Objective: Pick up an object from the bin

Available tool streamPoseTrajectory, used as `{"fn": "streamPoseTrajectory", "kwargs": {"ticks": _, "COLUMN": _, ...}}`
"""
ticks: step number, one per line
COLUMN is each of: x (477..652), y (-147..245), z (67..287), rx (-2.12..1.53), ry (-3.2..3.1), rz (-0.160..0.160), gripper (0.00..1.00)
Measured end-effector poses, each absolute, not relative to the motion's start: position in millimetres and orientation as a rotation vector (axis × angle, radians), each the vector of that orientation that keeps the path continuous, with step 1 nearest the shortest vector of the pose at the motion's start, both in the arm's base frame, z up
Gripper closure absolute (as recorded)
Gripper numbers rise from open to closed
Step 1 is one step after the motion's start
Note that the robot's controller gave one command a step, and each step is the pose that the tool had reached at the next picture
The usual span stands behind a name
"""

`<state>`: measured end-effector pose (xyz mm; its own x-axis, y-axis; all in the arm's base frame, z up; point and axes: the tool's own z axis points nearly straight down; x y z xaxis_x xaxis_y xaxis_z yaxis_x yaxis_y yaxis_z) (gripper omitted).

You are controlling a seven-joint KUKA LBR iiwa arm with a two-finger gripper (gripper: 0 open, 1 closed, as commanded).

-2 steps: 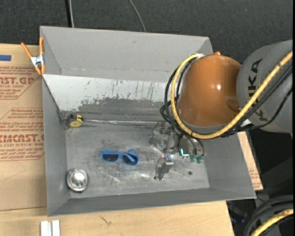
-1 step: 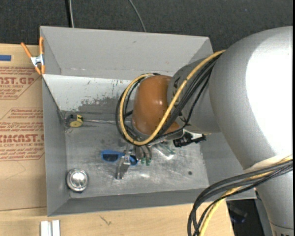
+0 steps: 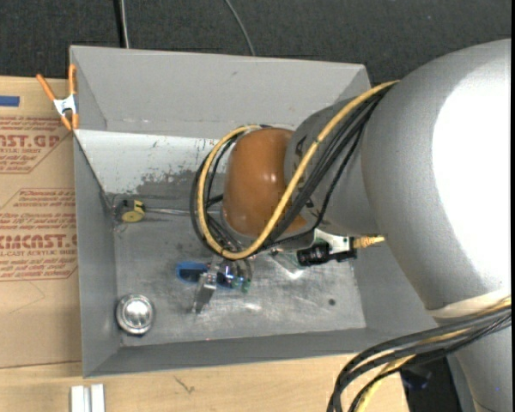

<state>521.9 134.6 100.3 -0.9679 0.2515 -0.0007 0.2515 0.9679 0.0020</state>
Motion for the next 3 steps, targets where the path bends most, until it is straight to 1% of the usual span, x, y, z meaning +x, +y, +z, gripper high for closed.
{"fn": "streamPoseTrajectory", "kwargs": {"ticks": 1, "x": 504.7, "y": 143.8, "z": 99.2, "rx": 0.517, "ry": 3.101, "rz": 0.001, "gripper": 0.00}}
{"fn": "streamPoseTrajectory", "kwargs": {"ticks": 2, "x": 528.8, "y": 123.0, "z": 71.9, "rx": 0.639, "ry": 3.074, "rz": 0.007, "gripper": 0.00}}
{"fn": "streamPoseTrajectory", "kwargs": {"ticks": 3, "x": 529.2, "y": 125.1, "z": 73.0, "rx": 0.635, "ry": 3.076, "rz": 0.005, "gripper": 0.00}}
